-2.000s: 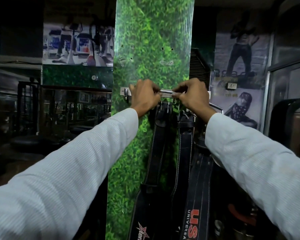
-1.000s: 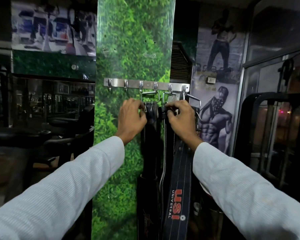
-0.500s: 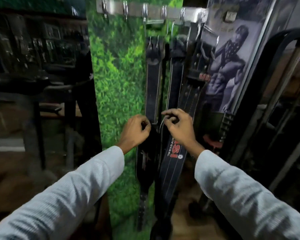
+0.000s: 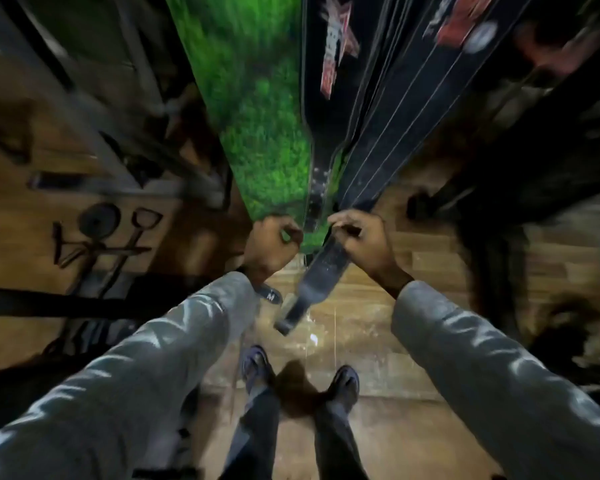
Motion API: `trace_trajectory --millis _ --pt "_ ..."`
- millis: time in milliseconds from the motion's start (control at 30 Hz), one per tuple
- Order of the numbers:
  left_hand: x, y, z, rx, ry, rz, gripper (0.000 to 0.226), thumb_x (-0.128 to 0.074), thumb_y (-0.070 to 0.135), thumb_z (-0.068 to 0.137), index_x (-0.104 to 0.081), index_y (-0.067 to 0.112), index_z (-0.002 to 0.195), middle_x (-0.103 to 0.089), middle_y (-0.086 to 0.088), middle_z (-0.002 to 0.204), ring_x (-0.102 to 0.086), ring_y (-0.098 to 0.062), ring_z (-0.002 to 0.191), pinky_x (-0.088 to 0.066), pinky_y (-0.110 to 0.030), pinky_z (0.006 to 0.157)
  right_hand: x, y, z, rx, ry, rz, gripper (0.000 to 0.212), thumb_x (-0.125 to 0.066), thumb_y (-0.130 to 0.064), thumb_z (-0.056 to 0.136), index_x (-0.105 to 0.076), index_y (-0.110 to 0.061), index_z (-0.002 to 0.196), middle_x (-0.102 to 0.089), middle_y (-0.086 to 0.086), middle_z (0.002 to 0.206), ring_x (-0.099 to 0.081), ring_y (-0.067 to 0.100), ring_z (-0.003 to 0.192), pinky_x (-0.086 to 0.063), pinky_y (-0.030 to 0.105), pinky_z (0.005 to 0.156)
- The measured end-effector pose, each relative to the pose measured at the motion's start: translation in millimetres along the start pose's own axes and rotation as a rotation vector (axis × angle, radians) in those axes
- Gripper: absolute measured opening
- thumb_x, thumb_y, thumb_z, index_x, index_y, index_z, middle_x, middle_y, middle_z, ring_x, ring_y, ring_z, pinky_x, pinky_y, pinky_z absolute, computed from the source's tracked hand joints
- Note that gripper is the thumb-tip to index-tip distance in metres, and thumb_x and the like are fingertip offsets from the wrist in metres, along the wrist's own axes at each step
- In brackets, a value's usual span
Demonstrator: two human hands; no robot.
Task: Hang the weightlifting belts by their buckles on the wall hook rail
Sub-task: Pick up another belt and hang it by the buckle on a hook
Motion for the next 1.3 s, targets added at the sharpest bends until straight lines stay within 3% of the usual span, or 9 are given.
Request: trace_trajectory --millis 100,233,500,733,867,967,1100,1233,1300 --pt "-81 -94 -27 0.089 -0.129 0.070 0.012 -0.069 0.015 0.085 -0.080 0.018 0.080 -0.078 0.000 0.083 -0.066 -0.011 0.070 -0.046 -0.018 0.064 -58 107 -37 -0.251 -0.063 0.043 0.021 -0.066 -0.011 0.087 -0.081 -0.017 0.100 -0.080 0.003 0.094 -0.074 0.017 0.088 -0.062 0.044 0.083" --pt "-184 -207 -71 0.196 -0.209 0.094 0.012 -0.071 0.018 0.079 -0.078 0.012 0.073 -0.077 -0.011 0.079 -0.070 -0.029 0.069 -0.053 -0.031 0.069 -135 234 -94 -0.508 -0.112 0.099 0.020 -0.064 -0.026 0.079 -0.079 -0.034 0.089 -0.074 -0.010 0.073 -0.071 0.015 0.068 -0.057 0.039 0.070" --pt "-321 -383 -117 0.341 -0.370 0.180 0.011 -0.067 0.020 0.085 -0.077 0.020 0.081 -0.074 -0.007 0.088 -0.069 -0.029 0.084 -0.057 -0.038 0.076 -263 409 -144 -0.699 -0.132 0.164 0.021 -0.065 -0.016 0.082 -0.078 -0.032 0.087 -0.071 -0.011 0.073 -0.067 0.016 0.071 -0.055 0.038 0.071" --pt "-379 -488 -96 0.440 -0.386 0.201 0.017 -0.064 0.006 0.085 -0.079 0.007 0.078 -0.078 -0.013 0.082 -0.073 -0.032 0.079 -0.053 -0.032 0.071 -371 479 -118 -0.541 -0.162 0.061 0.018 -0.067 -0.004 0.089 -0.079 -0.012 0.101 -0.077 0.004 0.095 -0.070 0.017 0.085 -0.050 0.011 0.073" --pt "-386 -545 -74 0.552 -0.326 0.188 0.023 -0.057 0.016 0.084 -0.075 0.006 0.074 -0.076 -0.013 0.078 -0.071 -0.033 0.072 -0.059 -0.042 0.068 -455 513 -77 -0.553 -0.218 0.103 0.024 -0.061 0.001 0.092 -0.080 -0.012 0.096 -0.079 0.010 0.099 -0.071 0.017 0.089 -0.057 0.030 0.081" --pt "-383 -579 -52 0.541 -0.239 0.188 0.022 -0.058 0.018 0.087 -0.075 0.009 0.075 -0.076 -0.010 0.078 -0.069 -0.030 0.068 -0.059 -0.041 0.065 -514 529 -36 -0.244 -0.298 -0.163 0.030 -0.059 -0.013 0.093 -0.071 -0.004 0.119 -0.071 0.021 0.120 -0.067 0.033 0.110 -0.055 0.051 0.097" --pt "-375 -622 -43 0.595 -0.153 0.169 0.017 -0.064 0.021 0.091 -0.076 0.015 0.080 -0.077 -0.007 0.081 -0.072 -0.027 0.071 -0.060 -0.034 0.064 -559 552 11 -0.207 -0.300 -0.447 0.073 -0.031 -0.061 0.097 -0.059 -0.003 0.132 -0.063 0.022 0.130 -0.060 0.042 0.123 -0.047 0.054 0.105" --pt "-379 -654 -64 0.735 -0.171 0.070 0.026 -0.067 0.026 0.087 -0.066 0.020 0.062 -0.074 -0.007 0.072 -0.071 -0.027 0.071 -0.060 -0.037 0.066 -566 569 27 -0.327 -0.379 -0.624 0.099 -0.056 -0.063 0.090 -0.025 0.002 0.159 -0.028 0.027 0.165 -0.029 0.043 0.152 -0.033 0.052 0.121" --pt "-376 -653 -79 0.808 -0.189 0.022 0.023 -0.070 0.024 0.085 -0.068 0.023 0.061 -0.074 -0.005 0.072 -0.071 -0.025 0.074 -0.055 -0.030 0.068 -567 569 27 -0.411 -0.548 -0.583 0.093 -0.060 -0.056 0.092 -0.028 0.003 0.156 -0.037 0.026 0.160 -0.038 0.041 0.147 -0.035 0.044 0.118"
Point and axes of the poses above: each hand's wrist, its own z-axis towards the middle knuckle, its own x-axis out of the back of the hand, y = z × x, the point moved 5 cm from there along z, towards the middle knuckle
